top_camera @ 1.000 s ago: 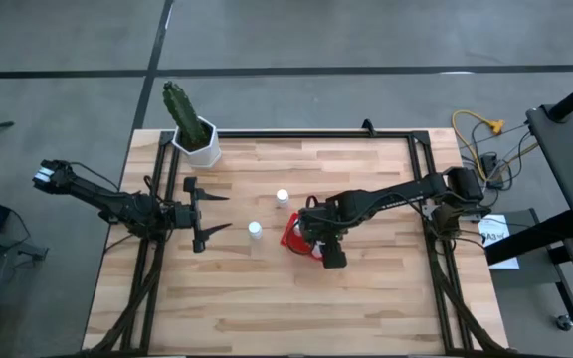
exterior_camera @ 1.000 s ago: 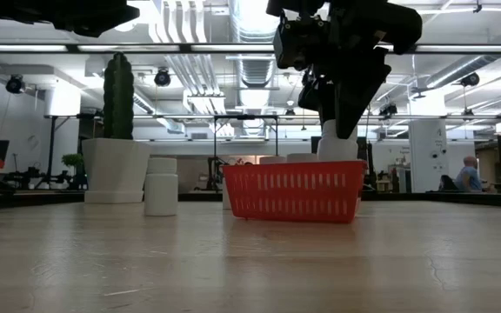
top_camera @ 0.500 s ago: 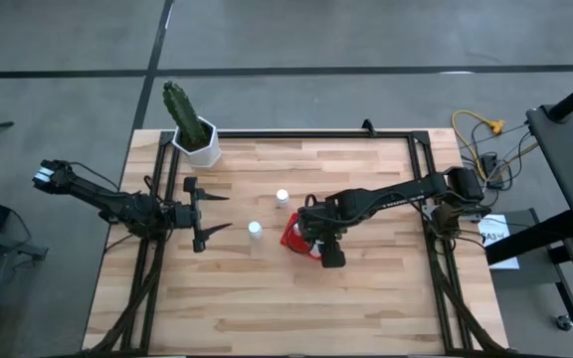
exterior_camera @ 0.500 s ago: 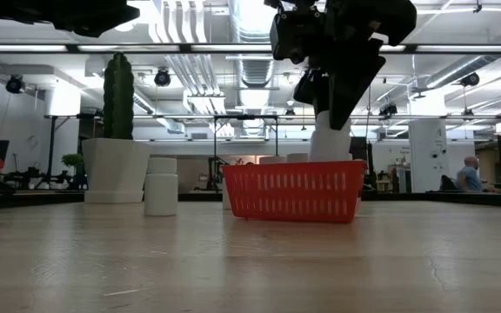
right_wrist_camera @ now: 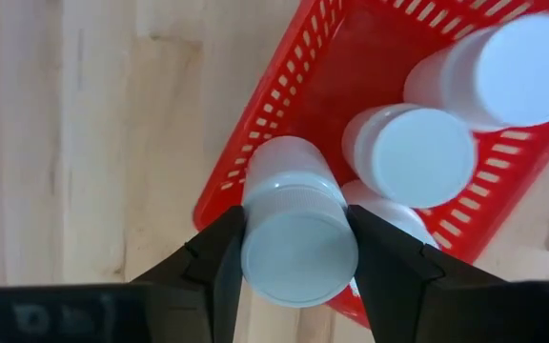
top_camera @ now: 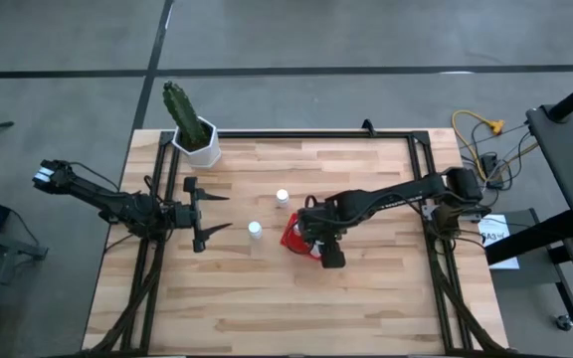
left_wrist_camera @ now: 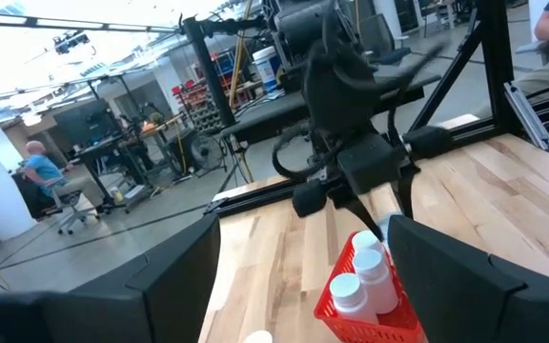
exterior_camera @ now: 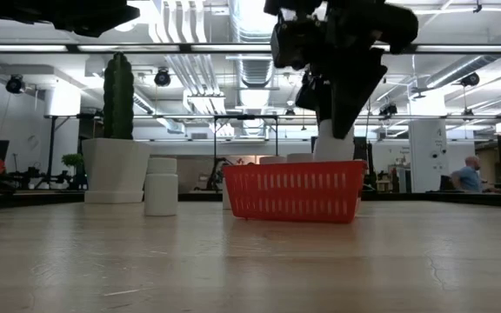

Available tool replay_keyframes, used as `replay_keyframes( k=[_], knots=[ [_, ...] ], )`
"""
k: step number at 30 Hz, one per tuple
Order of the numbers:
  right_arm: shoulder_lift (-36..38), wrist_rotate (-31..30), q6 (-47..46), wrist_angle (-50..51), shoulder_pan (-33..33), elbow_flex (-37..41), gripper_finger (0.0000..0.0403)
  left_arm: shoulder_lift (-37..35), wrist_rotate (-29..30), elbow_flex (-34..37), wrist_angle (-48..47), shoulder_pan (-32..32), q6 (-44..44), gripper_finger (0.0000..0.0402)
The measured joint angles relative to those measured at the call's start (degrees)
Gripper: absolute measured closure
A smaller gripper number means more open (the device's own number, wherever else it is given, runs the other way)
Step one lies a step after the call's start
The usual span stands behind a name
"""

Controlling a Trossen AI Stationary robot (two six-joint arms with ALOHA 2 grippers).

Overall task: Pick and place pill bottles into a basket
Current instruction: Put the white pill bottle into the red bin

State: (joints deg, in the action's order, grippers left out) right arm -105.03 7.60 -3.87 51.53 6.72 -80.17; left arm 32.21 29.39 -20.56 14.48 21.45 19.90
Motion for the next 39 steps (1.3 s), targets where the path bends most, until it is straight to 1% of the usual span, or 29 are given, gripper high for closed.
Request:
replay_keyframes(
  k=[5, 8, 12, 24, 32, 39],
  knots=[
    [-3.15, 1.31, 0.84, 0.49, 0.00, -0.37, 0.0247, -0.11, 0.00, 0.02, -0.07, 0.00, 0.00, 0.0118],
    [-3.74, 1.53, 0.85, 1.73, 0.00, -1.36, 0.0246, -0.22, 0.00, 0.02, -0.30, 0.00, 0.00, 0.0118],
    [-3.75, 1.80, 0.84, 2.18, 0.00, -2.03, 0.0251, -0.20, -0.01, 0.02, -0.08, 0.00, 0.02, 0.0118],
    [-3.96, 2.03, 0.85, 2.22, 0.02, -2.09, 0.0245, -0.10, -0.02, 0.14, -0.08, 0.00, 0.00, 0.0118],
    [-3.96, 2.01, 0.59, 1.84, 0.02, -2.09, 0.0226, -0.07, -0.02, 0.15, -0.04, 0.00, -0.04, 0.0118],
    [-3.96, 1.99, 0.48, 1.71, 0.02, -2.09, 0.0230, 0.00, -0.02, 0.17, -0.04, 0.00, -0.04, 0.0118]
  ],
)
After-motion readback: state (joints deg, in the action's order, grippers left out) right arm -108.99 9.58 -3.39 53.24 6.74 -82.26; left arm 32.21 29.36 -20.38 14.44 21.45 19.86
